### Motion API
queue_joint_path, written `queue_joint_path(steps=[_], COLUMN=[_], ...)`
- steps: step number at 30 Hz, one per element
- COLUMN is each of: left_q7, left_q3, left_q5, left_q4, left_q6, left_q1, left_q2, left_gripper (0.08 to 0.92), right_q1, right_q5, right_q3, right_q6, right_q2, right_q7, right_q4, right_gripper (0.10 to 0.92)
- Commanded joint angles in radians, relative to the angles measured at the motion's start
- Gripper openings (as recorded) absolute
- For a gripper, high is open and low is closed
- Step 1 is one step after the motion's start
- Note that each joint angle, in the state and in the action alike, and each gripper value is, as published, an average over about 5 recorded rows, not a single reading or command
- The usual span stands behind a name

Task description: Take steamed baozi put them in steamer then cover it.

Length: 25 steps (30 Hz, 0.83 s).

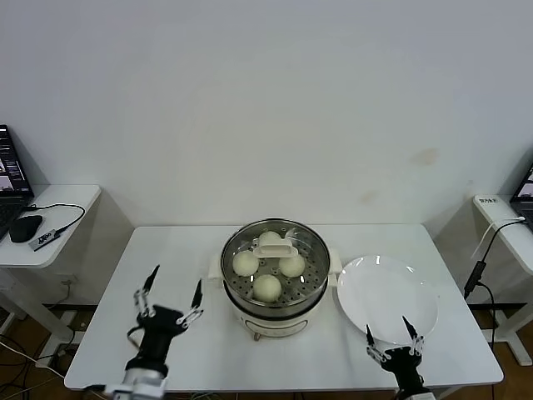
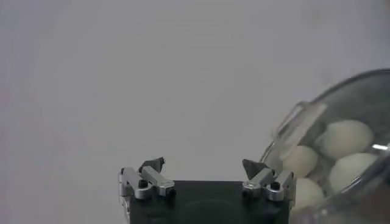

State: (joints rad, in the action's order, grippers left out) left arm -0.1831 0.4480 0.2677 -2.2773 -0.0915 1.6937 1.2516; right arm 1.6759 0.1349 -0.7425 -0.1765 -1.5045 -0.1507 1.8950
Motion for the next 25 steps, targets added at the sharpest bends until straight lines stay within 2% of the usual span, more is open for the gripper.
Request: queue_joint_path(steps=[1,15,25], left_q7=[-0.097,-0.035,-0.040], left_q3=[0.149,0.146,0.143], left_q5=[-0.637,-0.564,-0.550], left_q4=[0.100,0.123,0.148], left_q6=[0.176,0.177,0.182], left_q1=[0.205,0.219,0.212], left_q2=[0.002,0.020,0.032], left_gripper=[0.823,0.823,0.823], right_q1=[0.079,0.140,0.141], right_q5=[-0.096,-0.186,-0.200], right_q3=[0.003,0.039,0.047], right_q6=[0.015,0.086,0.118], right_q2=[0.064,0.109,0.111], right_q7=[-0.006,-0.026,-0.028], right_q4=[0.048,0.108,0.138], right_gripper=[0.823,0.823,0.823])
